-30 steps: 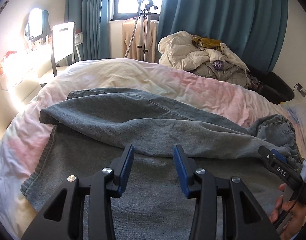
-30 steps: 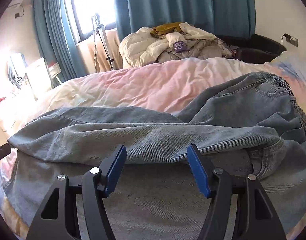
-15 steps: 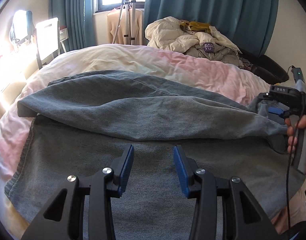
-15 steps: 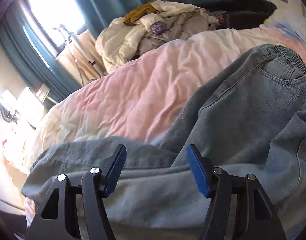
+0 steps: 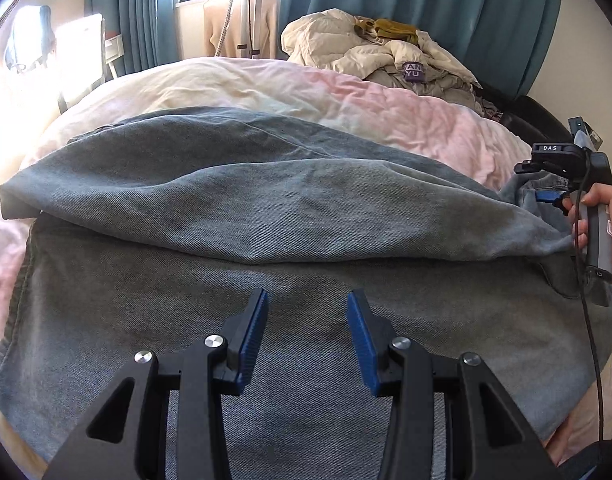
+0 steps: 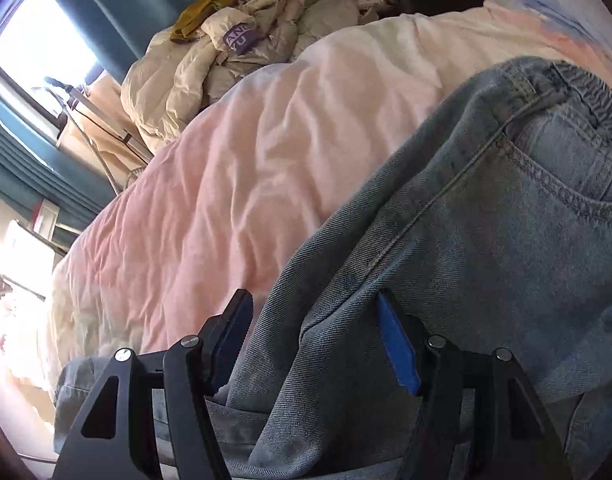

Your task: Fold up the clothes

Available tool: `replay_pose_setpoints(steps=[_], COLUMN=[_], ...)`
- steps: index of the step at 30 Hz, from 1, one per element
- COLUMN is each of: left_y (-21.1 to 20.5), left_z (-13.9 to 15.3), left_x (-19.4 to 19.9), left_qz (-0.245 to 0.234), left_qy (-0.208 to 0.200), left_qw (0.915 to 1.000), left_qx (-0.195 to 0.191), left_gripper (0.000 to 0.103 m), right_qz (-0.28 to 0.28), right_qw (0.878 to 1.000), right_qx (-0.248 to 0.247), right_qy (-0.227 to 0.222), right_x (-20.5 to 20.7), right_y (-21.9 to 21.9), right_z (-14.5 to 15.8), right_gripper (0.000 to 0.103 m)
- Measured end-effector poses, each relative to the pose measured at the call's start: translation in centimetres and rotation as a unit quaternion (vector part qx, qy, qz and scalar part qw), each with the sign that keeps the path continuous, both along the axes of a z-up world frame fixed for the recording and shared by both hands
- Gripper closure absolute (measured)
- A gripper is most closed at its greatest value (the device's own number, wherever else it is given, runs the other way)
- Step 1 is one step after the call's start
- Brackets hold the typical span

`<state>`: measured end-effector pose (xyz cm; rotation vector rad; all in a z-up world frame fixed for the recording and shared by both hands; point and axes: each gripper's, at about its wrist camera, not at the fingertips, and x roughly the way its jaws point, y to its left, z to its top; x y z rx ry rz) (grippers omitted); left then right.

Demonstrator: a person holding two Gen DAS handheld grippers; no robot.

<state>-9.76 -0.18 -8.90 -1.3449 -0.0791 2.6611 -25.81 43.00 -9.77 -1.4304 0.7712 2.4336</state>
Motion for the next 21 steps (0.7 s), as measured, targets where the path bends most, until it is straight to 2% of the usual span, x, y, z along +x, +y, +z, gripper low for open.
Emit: replay_pose_setpoints(steps=[4, 6, 7, 10, 13, 15, 17, 19, 21], left_y=[-0.2, -0.1, -0.1, -0.1, -0.1, 0.0, 0.0, 0.0, -0.2], left_z=[-0.2, -0.1, -0.1, -0.1, -0.1, 0.0, -0.1, -0.3, -0.4], left_x=[-0.2, -0.2, -0.2, -0.1, 0.1, 0.1, 0.1, 0.1, 0.1], left_qz=[0.003, 0.001, 0.001, 0.000, -0.002, -0.005, -0.007, -0.007, -0.005], left_qy=[-0.003, 0.000, 0.000, -0.002, -0.002, 0.002, 0.001, -0.002, -0.007], left_qw=[1.0000, 1.0000, 1.0000, 1.0000, 1.0000, 1.0000, 1.0000, 1.0000, 1.0000], left_qx=[0.005, 0.004, 0.003, 0.003, 0.005, 0.004, 0.002, 0.002, 0.004], left_gripper=[0.061, 0.061, 0.061, 0.061, 0.061, 0.061, 0.061, 0.061, 0.061], right_qz=[0.025, 0.043, 0.052, 0.054, 0.046, 0.058, 0.050, 0.036, 0.037], right_qw=[0.998, 0.997, 0.997, 0.998, 0.992, 0.987, 0.987, 0.988, 0.990], right_qx=[0.024, 0.020, 0.012, -0.018, 0.000, 0.009, 0.004, 0.010, 0.026], right_qy=[0.057, 0.064, 0.048, -0.037, -0.121, -0.147, -0.152, -0.147, -0.136], right_x=[0.4, 0.2, -0.3, -1.4, -1.9, -2.4, -2.7, -2.7, -2.8], right_y=[-1.7, -3.0, -3.6, -4.7, -5.2, -5.4, -5.2, -5.2, -5.7], right_z=[2.4, 2.7, 2.3, -0.2, -2.6, -3.8, -4.3, -4.0, -3.0], right_gripper=[0.039, 0.039, 0.039, 0.039, 0.039, 0.039, 0.039, 0.055, 0.092])
